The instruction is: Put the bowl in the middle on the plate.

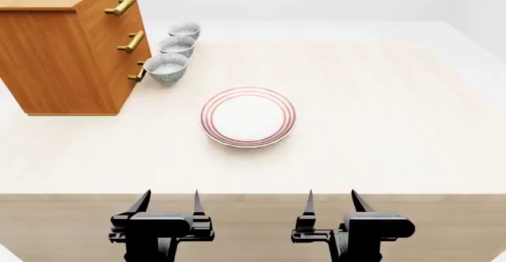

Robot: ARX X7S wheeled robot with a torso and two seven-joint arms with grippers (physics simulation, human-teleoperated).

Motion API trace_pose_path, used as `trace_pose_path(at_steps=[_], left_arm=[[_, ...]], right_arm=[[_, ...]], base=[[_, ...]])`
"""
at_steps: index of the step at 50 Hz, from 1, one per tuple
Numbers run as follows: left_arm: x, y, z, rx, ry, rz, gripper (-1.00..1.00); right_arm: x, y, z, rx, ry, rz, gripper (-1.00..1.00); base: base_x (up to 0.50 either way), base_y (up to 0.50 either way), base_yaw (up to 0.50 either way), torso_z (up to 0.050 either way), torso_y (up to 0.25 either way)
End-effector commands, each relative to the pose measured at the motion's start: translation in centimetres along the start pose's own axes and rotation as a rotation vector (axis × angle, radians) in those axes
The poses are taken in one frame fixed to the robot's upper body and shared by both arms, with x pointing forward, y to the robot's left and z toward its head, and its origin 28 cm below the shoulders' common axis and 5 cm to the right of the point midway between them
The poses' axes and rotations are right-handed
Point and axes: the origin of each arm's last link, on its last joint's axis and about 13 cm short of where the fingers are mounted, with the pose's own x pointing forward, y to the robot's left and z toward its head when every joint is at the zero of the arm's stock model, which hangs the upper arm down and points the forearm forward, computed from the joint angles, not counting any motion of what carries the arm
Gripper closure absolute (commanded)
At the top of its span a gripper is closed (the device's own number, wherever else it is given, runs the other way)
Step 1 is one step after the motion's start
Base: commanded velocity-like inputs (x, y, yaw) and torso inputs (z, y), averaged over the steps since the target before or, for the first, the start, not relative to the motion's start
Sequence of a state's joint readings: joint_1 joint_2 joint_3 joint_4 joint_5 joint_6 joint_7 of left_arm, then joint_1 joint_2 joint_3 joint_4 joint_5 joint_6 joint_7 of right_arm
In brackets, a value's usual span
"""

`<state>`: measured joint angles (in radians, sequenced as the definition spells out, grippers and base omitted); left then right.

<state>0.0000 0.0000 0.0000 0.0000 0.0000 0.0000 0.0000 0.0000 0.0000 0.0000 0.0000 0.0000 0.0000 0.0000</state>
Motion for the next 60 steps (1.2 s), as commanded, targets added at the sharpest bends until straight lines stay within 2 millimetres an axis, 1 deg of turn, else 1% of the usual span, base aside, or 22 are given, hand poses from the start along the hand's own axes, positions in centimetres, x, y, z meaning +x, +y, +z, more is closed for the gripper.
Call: trace_pose_path(at_steps=[1,3,6,8,9,10,11,12,13,15,16,18,19,20,22,26,33,40,60], left_arm=[[0.1,0.0,0.0,0.000,0.011,-0.001,-1.00],[0.2,0.0,0.0,0.012,0.008,0.004,-1.00],[0.3,0.0,0.2,0.011,0.030,-0.005,-1.00],[0.2,-0.1,0.5,0.019,0.029,-0.017,-1.00],[0.3,-0.1,1.0,0.023,0.034,-0.019,-1.00],[0.5,-0.1,2.0,0.057,0.037,-0.049,-1.00],[0.9,-0.1,3.1,0.054,0.049,-0.072,-1.00],[1.2,-0.1,4.0,0.048,0.039,-0.053,-1.00],[1.8,-0.1,5.4,0.057,0.038,-0.058,-1.00],[2.6,0.0,7.6,0.029,0.027,-0.067,-1.00],[3.6,0.1,10.2,0.015,0.018,-0.077,-1.00],[4.2,0.2,12.1,-0.029,0.004,-0.071,-1.00],[4.3,0.2,12.4,-0.035,0.009,-0.078,-1.00],[4.4,0.2,12.6,-0.015,-0.026,-0.053,-1.00],[4.3,0.2,12.3,-0.031,-0.002,-0.069,-1.00],[4.3,0.1,11.3,-0.012,0.007,-0.063,-1.00],[4.7,0.1,11.3,-0.011,0.003,-0.058,-1.00],[4.9,0.0,10.9,-0.007,0.012,-0.058,-1.00],[5.3,0.1,11.0,0.010,-0.004,-0.043,-1.00]], right_arm=[[-0.1,0.0,-0.2,-0.034,0.010,-0.015,-1.00],[-0.3,-0.1,-0.3,-0.033,0.009,-0.021,-1.00],[-0.2,-0.3,0.2,-0.036,0.002,-0.037,-1.00],[-0.1,-0.3,0.4,-0.030,0.004,-0.039,-1.00],[0.0,-0.4,1.0,-0.012,0.005,-0.035,-1.00],[0.3,-0.5,2.4,0.026,0.028,-0.001,-1.00],[0.7,-0.6,3.8,0.006,0.035,-0.016,-1.00],[1.0,-0.7,4.9,-0.006,0.032,-0.017,-1.00],[1.3,-0.8,6.6,-0.019,0.034,-0.001,-1.00],[1.7,-0.9,9.0,-0.038,0.022,0.009,-1.00],[2.1,-1.2,11.6,-0.044,-0.020,0.008,-1.00],[2.1,-1.4,13.4,-0.025,-0.079,0.046,-1.00],[2.1,-1.5,13.7,-0.035,-0.094,0.050,-1.00],[2.3,-1.6,14.0,-0.053,-0.102,0.035,-1.00],[2.5,-1.7,13.7,-0.069,-0.089,0.010,-1.00],[2.6,-1.8,12.8,-0.046,-0.063,0.014,-1.00],[3.0,-1.9,13.0,-0.036,-0.059,0.016,-1.00],[3.2,-1.9,12.8,-0.028,-0.057,0.021,-1.00],[3.1,-1.8,12.7,-0.024,-0.049,0.039,-1.00]], base=[[0.00,0.00,0.00,0.000,0.000],[0.00,0.00,0.00,0.000,0.000],[0.00,0.00,0.00,0.000,0.000],[0.00,0.00,0.00,0.000,0.000],[0.00,0.00,0.00,0.000,0.000],[0.00,0.00,0.00,0.000,0.000],[0.00,0.00,0.00,0.000,0.000],[0.00,0.00,0.00,0.000,0.000],[0.00,0.00,0.00,0.000,0.000],[0.00,0.00,0.00,0.000,0.000],[0.00,0.00,0.00,0.000,0.000],[0.00,0.00,0.00,0.000,0.000],[0.03,0.00,0.00,0.000,0.000],[0.50,0.00,0.00,0.000,0.000],[0.50,0.00,0.00,0.000,0.000],[0.50,0.00,0.00,0.000,0.000],[0.50,0.00,0.00,0.000,0.000],[0.50,0.00,0.00,0.000,0.000],[0.50,0.00,0.00,0.000,0.001]])
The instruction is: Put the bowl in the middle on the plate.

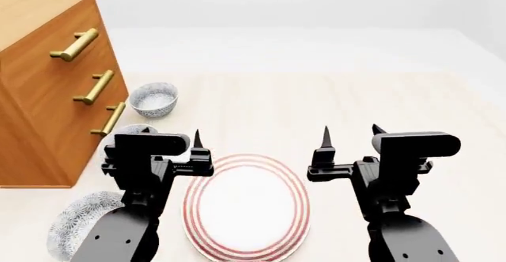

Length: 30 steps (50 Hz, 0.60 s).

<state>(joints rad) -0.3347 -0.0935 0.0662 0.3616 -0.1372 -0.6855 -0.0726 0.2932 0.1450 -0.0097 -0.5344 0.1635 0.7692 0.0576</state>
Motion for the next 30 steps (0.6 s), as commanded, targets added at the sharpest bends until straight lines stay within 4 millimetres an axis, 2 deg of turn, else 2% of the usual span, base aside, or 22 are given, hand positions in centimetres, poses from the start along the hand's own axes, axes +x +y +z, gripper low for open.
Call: trace_pose_path(at_steps=[1,12,18,20,24,26,28,30], left_arm=[[0.2,0.1,0.1,0.007,-0.004,0.006,-1.00],[0.2,0.1,-0.3,0.007,0.006,0.007,-1.00],[0.3,0.1,0.1,0.005,0.019,0.013,-1.00],[0.6,0.1,0.3,0.020,0.049,0.070,-1.00],[0.7,0.2,2.6,-0.012,0.129,0.001,-1.00],[1.0,0.3,3.5,0.002,0.136,0.039,-1.00],[1.5,0.4,5.8,0.031,0.170,-0.012,-1.00],[1.7,0.5,7.0,0.014,0.226,-0.010,-1.00]], right_arm=[[0.0,0.0,0.1,0.001,0.001,0.006,-1.00],[0.2,-0.1,0.1,0.038,0.006,0.002,-1.00],[0.2,0.0,-0.1,0.030,0.014,0.007,-1.00],[0.3,0.0,-0.1,0.020,0.019,0.008,-1.00],[0.3,0.0,0.2,0.018,0.014,0.015,-1.00],[0.3,0.0,0.2,0.018,0.013,0.013,-1.00],[0.2,0.0,0.2,0.018,0.013,0.016,-1.00],[0.1,0.0,0.2,0.017,0.013,0.019,-1.00]], base=[[0.50,0.00,0.00,0.000,0.000],[0.49,0.00,0.00,0.000,0.001],[0.00,0.00,0.00,0.000,0.000],[0.00,0.00,0.00,0.000,0.000],[0.00,0.00,0.00,0.000,0.000],[0.00,0.00,0.00,0.000,0.000],[0.00,0.00,0.00,0.000,0.000],[0.00,0.00,0.00,0.000,0.000]])
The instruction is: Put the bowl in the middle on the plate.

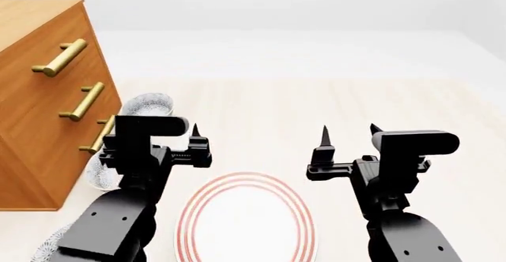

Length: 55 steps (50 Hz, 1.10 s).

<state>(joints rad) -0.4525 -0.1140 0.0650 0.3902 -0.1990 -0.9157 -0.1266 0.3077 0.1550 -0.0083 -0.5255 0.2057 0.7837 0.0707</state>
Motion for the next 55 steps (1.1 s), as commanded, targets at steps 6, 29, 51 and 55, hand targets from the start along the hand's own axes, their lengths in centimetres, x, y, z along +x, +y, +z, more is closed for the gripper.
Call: trace_pose_path(at_steps=[6,29,51,55], left_arm=[[1.6,0.9,8.5,0.147,0.243,-0.089,-1.00],[6.9,2.1,8.1,0.148,0.555,-0.009,-1.00],[9.3,3.7,4.7,0.156,0.710,0.116,-1.00],[9.7,3.9,4.1,0.154,0.730,0.122,-1.00]], right_arm=[[-0.2,0.0,-0.2,0.004,0.003,0.008,-1.00],[-0.3,-0.1,-0.6,0.014,0.015,0.002,-1.00],[0.0,-0.3,-1.2,0.020,0.033,-0.006,-1.00],[0.0,-0.3,-1.2,0.018,0.035,-0.008,-1.00]], base=[[0.00,0.00,0.00,0.000,0.000],[0.00,0.00,0.00,0.000,0.000],[0.00,0.00,0.00,0.000,0.000],[0.00,0.00,0.00,0.000,0.000]])
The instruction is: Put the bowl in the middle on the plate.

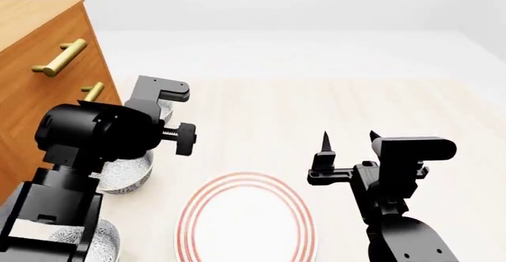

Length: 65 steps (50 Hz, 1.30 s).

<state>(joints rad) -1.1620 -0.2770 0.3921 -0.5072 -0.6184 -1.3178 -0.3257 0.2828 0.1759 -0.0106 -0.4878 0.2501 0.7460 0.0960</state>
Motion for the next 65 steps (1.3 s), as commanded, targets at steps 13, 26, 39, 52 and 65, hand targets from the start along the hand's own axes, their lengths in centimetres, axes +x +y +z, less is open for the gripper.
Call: trace_pose_path(at_steps=[13,26,39,52,65], left_arm=[[3.7,0.5,-1.2,-0.025,0.103,0.031,-1.00],[5.2,0.4,-2.3,-0.016,0.153,0.047,-1.00],[6.7,-0.2,-5.1,0.033,0.244,0.041,-1.00],[7.1,-0.3,-6.1,0.035,0.263,0.048,-1.00],[7.1,-0.1,-5.8,0.027,0.237,0.071,1.00]], right_arm=[[0.1,0.0,-0.3,0.001,0.009,-0.003,-1.00],[0.1,-0.1,-0.3,0.004,0.010,-0.007,-1.00],[0.2,-0.1,0.0,-0.004,0.012,-0.007,-1.00],[0.1,0.0,-0.2,-0.002,0.017,-0.007,-1.00],[0.1,0.0,-0.2,-0.001,0.014,-0.007,-1.00]], base=[[0.00,0.00,0.00,0.000,0.000],[0.00,0.00,0.00,0.000,0.000],[0.00,0.00,0.00,0.000,0.000],[0.00,0.00,0.00,0.000,0.000],[0.00,0.00,0.00,0.000,0.000]])
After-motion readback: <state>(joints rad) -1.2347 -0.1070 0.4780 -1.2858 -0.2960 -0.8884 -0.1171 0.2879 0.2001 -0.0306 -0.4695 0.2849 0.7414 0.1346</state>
